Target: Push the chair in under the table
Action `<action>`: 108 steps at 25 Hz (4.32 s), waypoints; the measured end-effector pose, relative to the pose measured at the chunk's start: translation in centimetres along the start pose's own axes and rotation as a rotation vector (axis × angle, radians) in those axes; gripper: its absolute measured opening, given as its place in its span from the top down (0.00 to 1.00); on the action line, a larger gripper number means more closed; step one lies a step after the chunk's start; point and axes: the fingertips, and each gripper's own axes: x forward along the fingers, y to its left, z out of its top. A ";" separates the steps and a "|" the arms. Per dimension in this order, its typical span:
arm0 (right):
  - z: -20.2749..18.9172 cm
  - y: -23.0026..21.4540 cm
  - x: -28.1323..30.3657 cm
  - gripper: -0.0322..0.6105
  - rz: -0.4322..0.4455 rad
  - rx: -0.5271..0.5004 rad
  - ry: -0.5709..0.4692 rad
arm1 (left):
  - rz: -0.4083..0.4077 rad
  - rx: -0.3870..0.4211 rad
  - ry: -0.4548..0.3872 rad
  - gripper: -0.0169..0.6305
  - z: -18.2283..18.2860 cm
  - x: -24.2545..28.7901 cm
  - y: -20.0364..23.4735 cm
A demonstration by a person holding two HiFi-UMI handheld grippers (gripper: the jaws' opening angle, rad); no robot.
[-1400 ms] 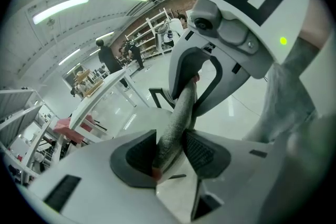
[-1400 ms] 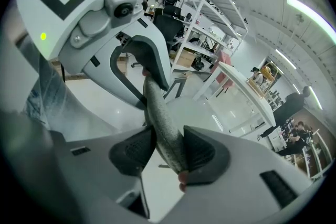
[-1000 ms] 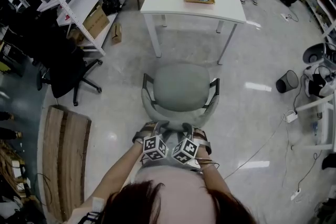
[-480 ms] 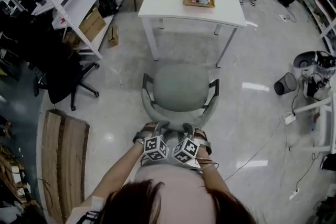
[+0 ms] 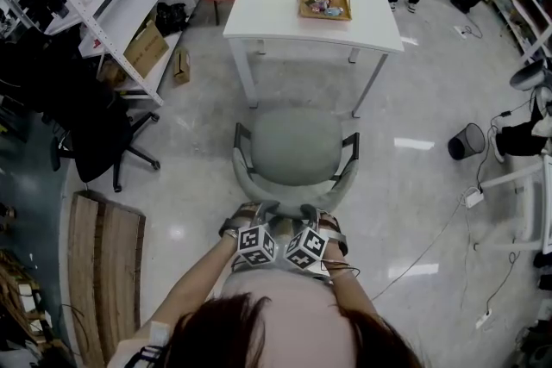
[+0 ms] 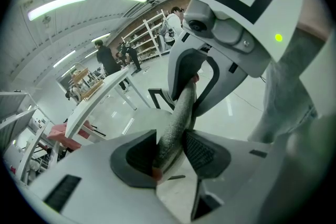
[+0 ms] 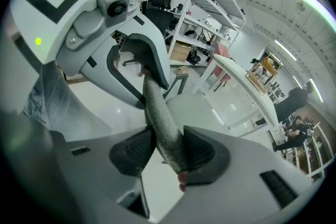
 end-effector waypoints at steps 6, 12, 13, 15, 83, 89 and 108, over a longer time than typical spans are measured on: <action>1.3 -1.5 1.1 0.68 -0.003 0.008 0.009 | -0.006 0.010 -0.008 0.72 -0.3 0.5 2.3; 1.5 -2.9 1.6 0.68 -0.004 0.010 0.016 | -0.005 0.018 -0.019 0.72 0.2 1.3 3.5; 1.6 -3.1 1.7 0.68 -0.004 0.011 0.016 | -0.004 0.020 -0.021 0.72 0.2 1.3 3.7; 1.8 -3.5 2.0 0.67 -0.008 0.009 0.020 | -0.002 0.022 -0.024 0.72 0.2 1.6 4.1; 6.6 -18.0 10.8 0.67 -0.053 0.023 0.046 | 0.011 0.056 -0.089 0.72 1.5 9.8 19.3; 7.2 -19.3 11.3 0.67 -0.049 0.021 0.051 | 0.002 0.059 -0.089 0.72 1.6 10.3 20.6; 8.2 -23.5 13.6 0.67 -0.014 0.013 0.058 | -0.006 0.042 -0.073 0.72 2.4 12.9 24.9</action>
